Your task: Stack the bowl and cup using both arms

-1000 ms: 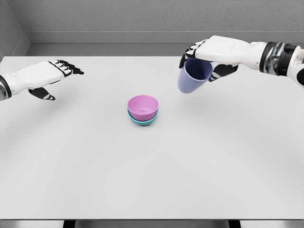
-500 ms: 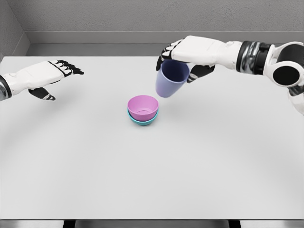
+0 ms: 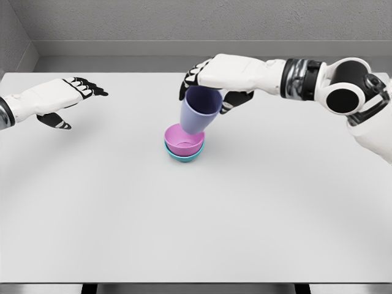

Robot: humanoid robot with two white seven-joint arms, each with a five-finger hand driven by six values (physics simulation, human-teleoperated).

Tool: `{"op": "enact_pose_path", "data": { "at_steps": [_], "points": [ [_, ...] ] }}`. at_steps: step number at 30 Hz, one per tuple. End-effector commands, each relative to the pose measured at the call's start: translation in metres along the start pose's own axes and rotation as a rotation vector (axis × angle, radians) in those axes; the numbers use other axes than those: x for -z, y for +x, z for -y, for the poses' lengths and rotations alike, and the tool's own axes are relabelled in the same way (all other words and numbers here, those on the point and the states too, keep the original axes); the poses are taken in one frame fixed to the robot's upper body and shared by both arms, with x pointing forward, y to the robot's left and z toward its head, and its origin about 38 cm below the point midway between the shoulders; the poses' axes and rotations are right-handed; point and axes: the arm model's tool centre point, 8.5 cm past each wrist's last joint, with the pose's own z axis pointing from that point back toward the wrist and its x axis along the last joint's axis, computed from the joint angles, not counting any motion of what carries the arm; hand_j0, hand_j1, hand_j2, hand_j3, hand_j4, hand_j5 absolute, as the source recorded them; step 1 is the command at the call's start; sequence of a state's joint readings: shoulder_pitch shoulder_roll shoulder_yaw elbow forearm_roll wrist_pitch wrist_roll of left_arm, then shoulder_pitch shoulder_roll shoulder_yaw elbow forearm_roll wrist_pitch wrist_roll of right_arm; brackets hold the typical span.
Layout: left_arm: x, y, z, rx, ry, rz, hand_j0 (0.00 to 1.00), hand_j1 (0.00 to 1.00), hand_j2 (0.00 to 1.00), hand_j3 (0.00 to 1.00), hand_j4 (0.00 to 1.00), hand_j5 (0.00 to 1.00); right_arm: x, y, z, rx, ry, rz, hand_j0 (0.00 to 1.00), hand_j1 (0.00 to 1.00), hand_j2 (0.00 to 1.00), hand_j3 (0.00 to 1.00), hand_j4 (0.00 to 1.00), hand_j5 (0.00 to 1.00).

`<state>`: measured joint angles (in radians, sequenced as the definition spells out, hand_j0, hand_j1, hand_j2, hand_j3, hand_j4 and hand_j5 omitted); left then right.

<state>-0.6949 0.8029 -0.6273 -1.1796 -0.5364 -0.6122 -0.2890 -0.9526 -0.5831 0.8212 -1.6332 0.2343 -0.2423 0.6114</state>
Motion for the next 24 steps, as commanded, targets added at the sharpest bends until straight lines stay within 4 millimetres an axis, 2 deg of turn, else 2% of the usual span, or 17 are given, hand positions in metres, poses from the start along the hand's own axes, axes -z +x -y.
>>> {"op": "enact_pose_path", "data": {
  "at_steps": [1, 23, 24],
  "points": [
    [-0.001, -0.001, -0.001, -0.004, 0.005, -0.001, 1.0, 1.0, 1.0, 1.0, 1.0, 1.0, 0.003, 0.002, -0.001, 0.005, 0.001, 0.009, 0.64, 0.64, 0.64, 0.64, 0.64, 0.64],
    [-0.001, -0.001, -0.001, -0.004, 0.005, -0.001, 1.0, 1.0, 1.0, 1.0, 1.0, 1.0, 0.024, -0.003, -0.022, 0.055, 0.05, 0.011, 0.65, 0.65, 0.65, 0.65, 0.65, 0.65],
    [-0.001, -0.001, -0.001, -0.004, 0.005, -0.001, 1.0, 1.0, 1.0, 1.0, 1.0, 1.0, 0.024, -0.003, -0.022, 0.054, 0.051, 0.013, 0.67, 0.67, 0.67, 0.67, 0.67, 0.67]
  ]
}}
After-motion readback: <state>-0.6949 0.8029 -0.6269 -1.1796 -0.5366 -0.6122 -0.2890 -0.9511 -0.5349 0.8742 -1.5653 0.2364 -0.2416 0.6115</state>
